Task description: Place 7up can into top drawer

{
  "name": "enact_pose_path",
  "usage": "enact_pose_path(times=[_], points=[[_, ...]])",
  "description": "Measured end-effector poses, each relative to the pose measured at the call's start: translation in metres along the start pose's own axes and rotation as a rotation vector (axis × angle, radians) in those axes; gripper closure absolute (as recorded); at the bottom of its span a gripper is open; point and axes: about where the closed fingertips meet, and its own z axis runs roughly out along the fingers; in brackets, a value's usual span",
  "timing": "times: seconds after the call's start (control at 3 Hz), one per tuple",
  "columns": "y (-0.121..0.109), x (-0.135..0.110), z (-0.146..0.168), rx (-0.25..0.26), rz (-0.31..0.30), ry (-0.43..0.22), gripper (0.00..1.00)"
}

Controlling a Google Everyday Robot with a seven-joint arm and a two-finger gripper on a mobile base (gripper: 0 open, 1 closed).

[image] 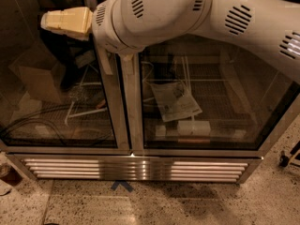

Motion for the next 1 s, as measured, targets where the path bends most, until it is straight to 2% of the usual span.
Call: enact_pose_path(times=[0.33,0.67,1.0], points=[[0.004,0.004,0.002,0.002,0.03,0.014,0.0],[0.011,0.016,0.002,-0.01,0.015,0.042,0.0],[0.01,0.03,0.001,-0.002,0.09,0.076,0.0]])
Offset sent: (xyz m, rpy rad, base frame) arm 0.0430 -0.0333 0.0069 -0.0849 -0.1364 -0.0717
